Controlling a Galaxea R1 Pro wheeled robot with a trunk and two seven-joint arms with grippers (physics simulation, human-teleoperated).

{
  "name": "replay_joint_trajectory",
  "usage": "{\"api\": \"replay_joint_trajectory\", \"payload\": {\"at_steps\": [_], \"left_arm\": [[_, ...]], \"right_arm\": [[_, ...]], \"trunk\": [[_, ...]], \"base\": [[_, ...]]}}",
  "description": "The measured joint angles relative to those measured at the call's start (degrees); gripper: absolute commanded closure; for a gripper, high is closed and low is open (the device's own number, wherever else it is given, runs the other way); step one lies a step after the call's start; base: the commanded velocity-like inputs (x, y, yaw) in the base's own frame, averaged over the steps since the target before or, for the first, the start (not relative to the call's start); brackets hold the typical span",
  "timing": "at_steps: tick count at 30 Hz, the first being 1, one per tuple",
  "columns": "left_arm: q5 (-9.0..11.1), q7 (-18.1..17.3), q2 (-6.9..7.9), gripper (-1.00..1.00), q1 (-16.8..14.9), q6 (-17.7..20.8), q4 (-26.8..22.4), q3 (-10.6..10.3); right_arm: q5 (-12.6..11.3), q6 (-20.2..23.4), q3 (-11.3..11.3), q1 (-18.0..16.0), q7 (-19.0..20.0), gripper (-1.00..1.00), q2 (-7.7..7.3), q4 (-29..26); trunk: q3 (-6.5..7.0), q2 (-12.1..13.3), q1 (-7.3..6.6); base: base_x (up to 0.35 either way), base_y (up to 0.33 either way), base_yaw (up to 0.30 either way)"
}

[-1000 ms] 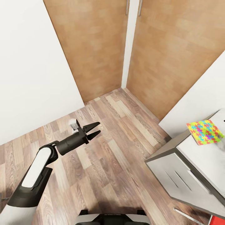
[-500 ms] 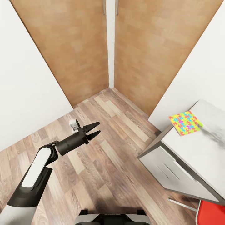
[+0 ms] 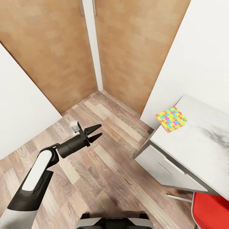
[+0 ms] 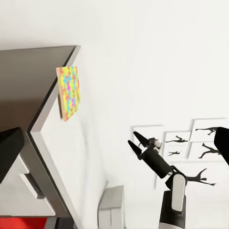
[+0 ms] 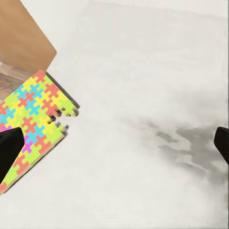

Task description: Put all the toys in the child's room - the three board games (two on the bed and one on the table), the two jigsaw puzzles on the table, and the tennis ball on the table - inside the toy box on the table in the child's room.

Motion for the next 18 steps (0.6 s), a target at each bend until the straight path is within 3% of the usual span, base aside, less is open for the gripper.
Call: {"api": "replay_joint_trajectory", "payload": {"at_steps": [7,18], "left_arm": [[-0.1,-0.1,0.0,-1.0,0.0,0.0,0.0,0.1],[-0.1,-0.1,0.01,-1.0,-0.1,0.0,0.1,0.1]], "right_arm": [[0.0,0.0,-0.2,0.0,0.1,-1.0,0.13,-0.5],[0.0,0.0,-0.2,0.0,0.1,-1.0,0.57,-1.2]], "trunk": [[0.0,0.0,-0.01],[0.0,0.0,-0.01]], "base": [[0.193,0.15,-0.146],[0.238,0.186,-0.035]]}}
